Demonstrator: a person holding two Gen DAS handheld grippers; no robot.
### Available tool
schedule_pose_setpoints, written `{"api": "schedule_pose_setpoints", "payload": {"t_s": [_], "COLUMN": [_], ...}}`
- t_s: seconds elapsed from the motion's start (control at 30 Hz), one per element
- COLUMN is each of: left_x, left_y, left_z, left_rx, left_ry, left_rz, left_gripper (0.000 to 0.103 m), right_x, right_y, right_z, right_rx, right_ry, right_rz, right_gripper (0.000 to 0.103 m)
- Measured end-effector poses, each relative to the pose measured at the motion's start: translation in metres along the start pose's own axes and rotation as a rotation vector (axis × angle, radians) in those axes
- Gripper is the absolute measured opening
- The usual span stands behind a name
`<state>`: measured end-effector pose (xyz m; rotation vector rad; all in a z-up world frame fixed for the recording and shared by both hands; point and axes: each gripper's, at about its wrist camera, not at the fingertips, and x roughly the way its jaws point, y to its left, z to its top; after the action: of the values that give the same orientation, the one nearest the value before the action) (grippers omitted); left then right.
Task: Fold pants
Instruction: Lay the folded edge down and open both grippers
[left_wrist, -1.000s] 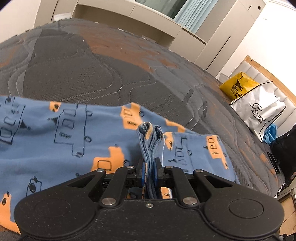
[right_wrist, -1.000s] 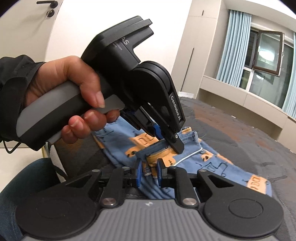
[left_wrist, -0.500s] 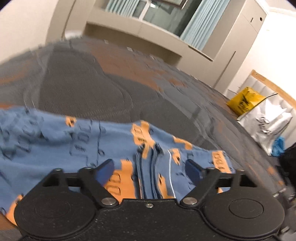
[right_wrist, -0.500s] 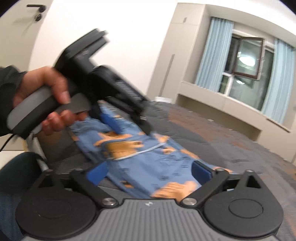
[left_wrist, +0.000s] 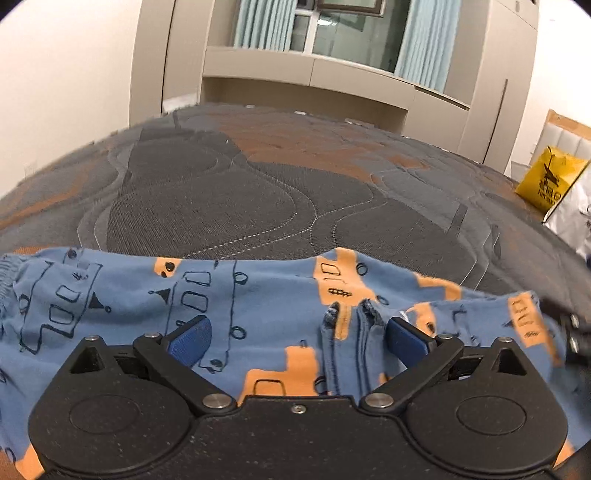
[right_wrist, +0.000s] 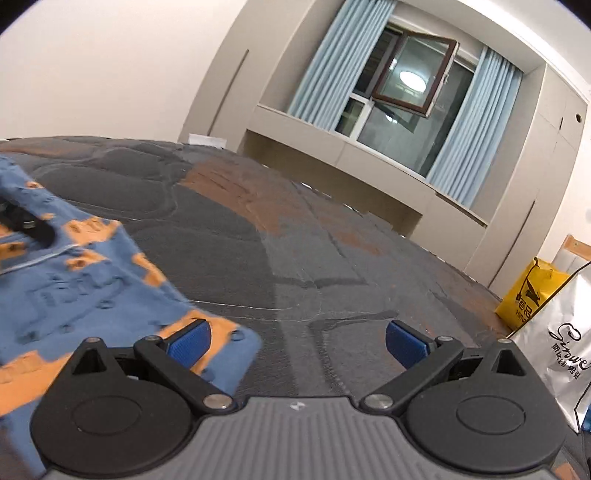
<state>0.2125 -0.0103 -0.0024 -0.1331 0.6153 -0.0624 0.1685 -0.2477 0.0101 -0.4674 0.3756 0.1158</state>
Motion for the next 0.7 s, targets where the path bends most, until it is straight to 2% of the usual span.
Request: {"api": "schedule_pose_setpoints", "payload": {"t_s": [0.1,0.13,0.2,0.33,0.47,0.6,0.7], "left_x": [-0.002,-0.002,-0.003,-0.015,-0.028,-0.038,-0.045], "left_y": [-0.002,-0.001,-0.002,-0.005,-0.011,-0.011,-0.006], "left_z": [-0.003,-0.002,-0.002,-0.003,-0.017,-0.033,-0.032], "left_rx": [0.013,0.011,0.012,0.002,0.051,0.071,0.035], "left_ry": [-0.013,-0.01,-0.009,-0.017,-0.019,-0.051,-0.052], "left_rz": [0.01,0.009,0.008,0.015,0.012,0.013,0.025], "left_gripper": [0.102,0.102,0.102,0.102,0.102,0.102,0.102], "right_x": [0.028,0.034,0.037,0.004,-0.035,-0.057,-0.061], "right_y": [-0.001,-0.001,0.0,-0.001,0.008,0.031,0.035], "right_z": [-0.005,-0.01,-0.015,-0.02,-0.032,-0.049,-0.051], "right_rx": [-0.038,-0.044,-0.021,-0.011,-0.017,-0.101,-0.104], "right_ry": [0.057,0.086,0.082,0.024,-0.003,-0.006,-0.009], "right_rz": [-0.052,-0.047,-0.032,-0.054,-0.021,-0.087,-0.124], "right_gripper": [0.103,0.103,0.103,0.103,0.103,0.103,0.103]}}
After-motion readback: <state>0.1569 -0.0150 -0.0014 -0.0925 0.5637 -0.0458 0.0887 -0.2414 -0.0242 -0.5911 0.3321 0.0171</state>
